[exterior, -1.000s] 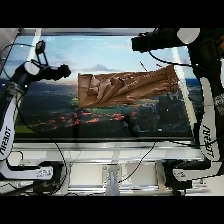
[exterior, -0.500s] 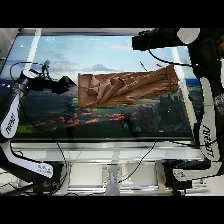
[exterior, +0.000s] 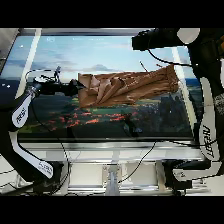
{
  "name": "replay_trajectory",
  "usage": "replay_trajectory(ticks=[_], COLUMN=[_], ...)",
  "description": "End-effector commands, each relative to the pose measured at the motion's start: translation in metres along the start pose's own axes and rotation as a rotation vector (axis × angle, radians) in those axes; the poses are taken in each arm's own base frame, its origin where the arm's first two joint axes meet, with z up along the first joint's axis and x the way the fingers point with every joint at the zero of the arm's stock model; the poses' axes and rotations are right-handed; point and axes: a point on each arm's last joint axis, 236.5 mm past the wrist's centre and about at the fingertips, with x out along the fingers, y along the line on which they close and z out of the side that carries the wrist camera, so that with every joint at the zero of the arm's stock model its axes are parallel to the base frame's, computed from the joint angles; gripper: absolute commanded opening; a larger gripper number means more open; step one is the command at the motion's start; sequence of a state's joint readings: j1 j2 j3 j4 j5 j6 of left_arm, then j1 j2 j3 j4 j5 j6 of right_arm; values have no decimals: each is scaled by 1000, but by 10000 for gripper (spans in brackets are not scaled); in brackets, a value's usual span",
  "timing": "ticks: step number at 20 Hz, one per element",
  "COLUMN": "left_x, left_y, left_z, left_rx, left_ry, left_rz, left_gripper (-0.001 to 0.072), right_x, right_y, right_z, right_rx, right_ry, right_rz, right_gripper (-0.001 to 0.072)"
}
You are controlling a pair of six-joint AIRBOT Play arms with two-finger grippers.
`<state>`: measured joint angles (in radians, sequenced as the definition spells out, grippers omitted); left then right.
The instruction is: Fold the clothes and pants, and hang the long-sleeved shirts on hangers.
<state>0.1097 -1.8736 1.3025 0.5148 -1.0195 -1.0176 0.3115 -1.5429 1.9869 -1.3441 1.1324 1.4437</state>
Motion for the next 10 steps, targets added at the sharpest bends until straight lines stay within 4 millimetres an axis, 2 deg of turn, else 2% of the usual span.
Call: replay_trajectory(ticks=[1,2,3,5,8,10], left_x=[15,16,17,16,11,-3], left_y=[3,4,4,3,-12,-19], left_z=[-1,1,1,2,8,14], left_rx=[25,23,25,23,8,87], left_ry=[-5,-15,-17,-22,-45,-54], left_rz=[28,33,36,34,-8,32], left_gripper=[422,339,296,31,29,27], right_x=[0,0,0,0,0,-3], right_y=[0,0,0,0,-8,-33], right_z=[0,0,0,0,-1,-1], right_rx=[0,0,0,0,-20,-43], right_ry=[0,1,1,1,4,6], right_rz=[0,0,0,0,-34,-117], right_gripper=[22,22,22,22,22,22])
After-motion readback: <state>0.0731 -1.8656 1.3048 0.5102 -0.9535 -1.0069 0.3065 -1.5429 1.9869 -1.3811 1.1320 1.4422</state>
